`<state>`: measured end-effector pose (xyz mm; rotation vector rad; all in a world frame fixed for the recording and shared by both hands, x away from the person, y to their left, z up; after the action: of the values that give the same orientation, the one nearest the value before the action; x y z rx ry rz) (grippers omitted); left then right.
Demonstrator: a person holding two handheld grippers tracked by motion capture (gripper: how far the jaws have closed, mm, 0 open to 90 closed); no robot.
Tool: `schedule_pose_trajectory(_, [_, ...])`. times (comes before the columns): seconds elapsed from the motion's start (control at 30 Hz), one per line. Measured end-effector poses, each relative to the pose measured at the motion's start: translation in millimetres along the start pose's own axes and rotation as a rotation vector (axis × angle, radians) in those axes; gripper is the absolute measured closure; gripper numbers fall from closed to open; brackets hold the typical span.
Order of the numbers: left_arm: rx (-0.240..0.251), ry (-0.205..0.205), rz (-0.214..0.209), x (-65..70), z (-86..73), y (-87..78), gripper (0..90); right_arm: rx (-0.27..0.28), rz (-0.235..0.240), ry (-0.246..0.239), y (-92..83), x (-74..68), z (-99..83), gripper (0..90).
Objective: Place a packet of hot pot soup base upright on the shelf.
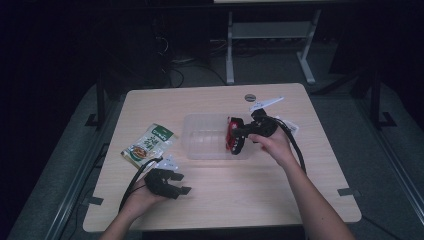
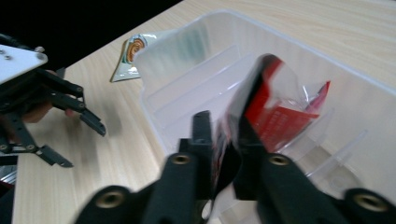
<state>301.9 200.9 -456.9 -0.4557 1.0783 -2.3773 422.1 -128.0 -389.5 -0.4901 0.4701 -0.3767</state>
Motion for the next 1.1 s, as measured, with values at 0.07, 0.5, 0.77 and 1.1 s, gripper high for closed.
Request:
schedule_pose_trajectory(0.07, [0.006, -0.013, 0.000, 0.3, -0.2, -0.1, 40.0, 0.000, -0.016, -0.009, -4.8, -3.6, 1.7, 70.2])
schedule_pose_trajectory(0.5, [0.012, -0.007, 0.005, 0.0, 0.2, -1.7, 39.9, 0.070, -0.057, -0.044, -52.7, -32.4, -10.6, 51.8])
schedule_pose_trajectory(0.77, [0.013, -0.017, -0.002, 2.6, 1.4, 0.3, 40.6, 0.016, -0.046, -0.037, -59.8, -41.8, -41.8, 80.7])
schedule_pose_trajectory(1.1, [0.007, -0.006, -0.002, 1.0, 0.6, -2.0, 41.5, -0.066, 0.037, -0.002, -26.2, -37.1, -62.0, 90.0])
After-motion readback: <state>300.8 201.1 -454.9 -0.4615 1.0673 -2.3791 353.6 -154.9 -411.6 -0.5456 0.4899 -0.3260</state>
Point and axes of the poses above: each handheld gripper's, and its own axes: y roughly forward along the jaws, z roughly out of its top, x roughly to its right, the point moved 1 cm from there along y, roughly forward along the jaws, and after that the axes turned 4 degrees about z, right-handed, at the moved point
